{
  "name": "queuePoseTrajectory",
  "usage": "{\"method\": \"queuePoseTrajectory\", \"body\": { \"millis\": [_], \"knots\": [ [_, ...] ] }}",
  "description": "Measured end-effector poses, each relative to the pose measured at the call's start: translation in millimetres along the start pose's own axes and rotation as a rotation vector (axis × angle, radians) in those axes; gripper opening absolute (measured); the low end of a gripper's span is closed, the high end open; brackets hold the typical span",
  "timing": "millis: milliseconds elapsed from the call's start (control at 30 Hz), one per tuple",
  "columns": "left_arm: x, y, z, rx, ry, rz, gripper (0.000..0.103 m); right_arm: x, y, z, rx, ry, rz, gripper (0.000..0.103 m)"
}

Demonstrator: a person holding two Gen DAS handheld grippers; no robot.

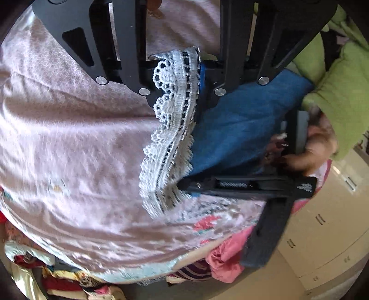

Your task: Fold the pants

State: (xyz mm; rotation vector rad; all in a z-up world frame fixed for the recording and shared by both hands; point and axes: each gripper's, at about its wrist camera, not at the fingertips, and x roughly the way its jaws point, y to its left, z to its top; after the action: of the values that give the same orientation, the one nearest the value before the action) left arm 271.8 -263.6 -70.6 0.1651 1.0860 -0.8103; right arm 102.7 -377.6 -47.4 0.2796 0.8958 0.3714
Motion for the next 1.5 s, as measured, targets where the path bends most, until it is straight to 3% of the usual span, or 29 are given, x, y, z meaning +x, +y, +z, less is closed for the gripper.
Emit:
{"method": "queuePoseTrajectory", "body": {
  "millis": [167, 433, 700, 867, 933, 967, 1067, 1200, 1267, 1367, 1500],
  "knots": [
    [-29, 8, -7, -0.039, -0.071, -0.057, 0.013, -12, 27, 9, -0.065, -0.026, 0.020, 0.013],
    [-87, 26, -28, -0.077, -0.191, -0.084, 0.013, -23, 91, 17, -0.198, -0.047, 0.077, 0.012],
    [-121, 63, -79, -0.173, -0.246, -0.084, 0.013, 0, 149, 8, -0.304, 0.031, 0.134, 0.012],
    [-142, 94, -121, -0.280, -0.275, -0.059, 0.019, 25, 181, -7, -0.368, 0.103, 0.173, 0.012],
    [-155, 107, -140, -0.334, -0.305, -0.016, 0.028, 34, 194, -14, -0.393, 0.129, 0.185, 0.012],
    [-161, 113, -148, -0.358, -0.312, 0.013, 0.039, 40, 202, -19, -0.410, 0.148, 0.196, 0.012],
    [-182, 133, -177, -0.462, -0.344, 0.085, 0.047, 54, 217, -29, -0.452, 0.185, 0.192, 0.014],
    [-202, 153, -204, -0.575, -0.413, 0.058, 0.050, 64, 235, -42, -0.486, 0.228, 0.232, 0.021],
    [-209, 156, -214, -0.606, -0.443, 0.038, 0.052, 63, 243, -47, -0.514, 0.235, 0.249, 0.031],
    [-210, 153, -217, -0.618, -0.451, 0.007, 0.055, 53, 247, -48, -0.530, 0.218, 0.278, 0.033],
    [-201, 142, -210, -0.585, -0.414, -0.001, 0.056, 31, 231, -38, -0.497, 0.147, 0.254, 0.037]
  ]
}}
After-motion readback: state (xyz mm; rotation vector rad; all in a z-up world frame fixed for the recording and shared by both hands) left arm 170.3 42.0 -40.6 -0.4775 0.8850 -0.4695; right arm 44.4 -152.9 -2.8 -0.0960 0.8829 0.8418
